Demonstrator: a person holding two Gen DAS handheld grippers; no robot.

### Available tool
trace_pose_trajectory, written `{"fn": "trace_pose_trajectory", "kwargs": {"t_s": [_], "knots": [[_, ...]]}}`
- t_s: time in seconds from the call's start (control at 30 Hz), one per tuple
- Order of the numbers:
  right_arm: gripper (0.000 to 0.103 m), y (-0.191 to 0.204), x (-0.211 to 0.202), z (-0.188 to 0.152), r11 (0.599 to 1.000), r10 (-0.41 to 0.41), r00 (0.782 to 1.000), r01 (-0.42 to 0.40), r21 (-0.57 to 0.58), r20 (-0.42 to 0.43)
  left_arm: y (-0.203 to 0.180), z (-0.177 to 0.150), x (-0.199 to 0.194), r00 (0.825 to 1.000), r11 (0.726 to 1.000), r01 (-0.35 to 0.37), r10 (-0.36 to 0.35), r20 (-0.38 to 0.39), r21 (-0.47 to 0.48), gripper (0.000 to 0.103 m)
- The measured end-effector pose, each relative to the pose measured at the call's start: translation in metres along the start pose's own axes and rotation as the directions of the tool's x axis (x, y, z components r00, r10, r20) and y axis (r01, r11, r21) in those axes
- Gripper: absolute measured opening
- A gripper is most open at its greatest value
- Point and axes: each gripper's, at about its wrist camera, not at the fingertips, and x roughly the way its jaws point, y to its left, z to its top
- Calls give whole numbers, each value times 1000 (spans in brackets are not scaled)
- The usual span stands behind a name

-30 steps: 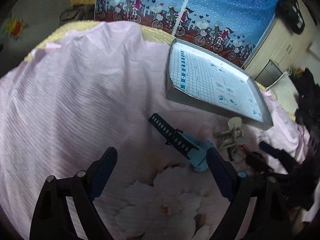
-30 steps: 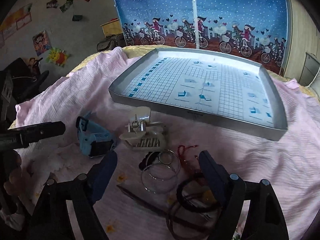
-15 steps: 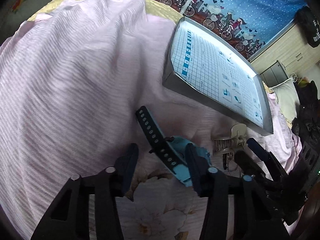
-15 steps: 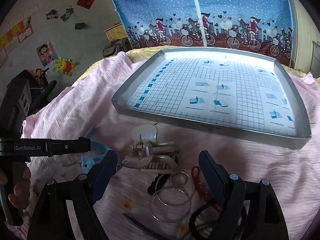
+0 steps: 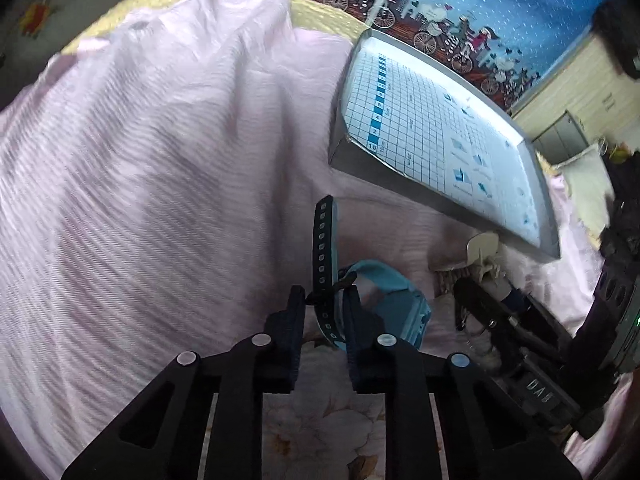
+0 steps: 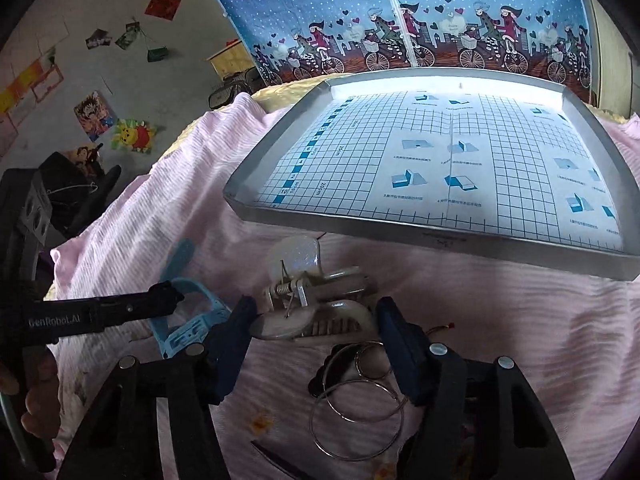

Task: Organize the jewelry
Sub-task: 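Grasp the blue smartwatch with the left tool while the right tool grasps the beige claw clip, then carry the watch into the lit tray and open the left tool while the right tool releases the clip there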

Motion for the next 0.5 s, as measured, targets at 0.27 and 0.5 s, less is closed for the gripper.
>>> {"fn": "trace_pose_trajectory", "kwargs": {"t_s": [0.27,0.5], "knots": [[60,2,-17,-2,1000,14,998,-12,-26,59,-21,1,-11,997,999,-47,46,61,7,6],[60,0,-33,3,1000,21,993,-20,-16,114,-35,10,-23,992,997,-79,79,101,2,6]]}}
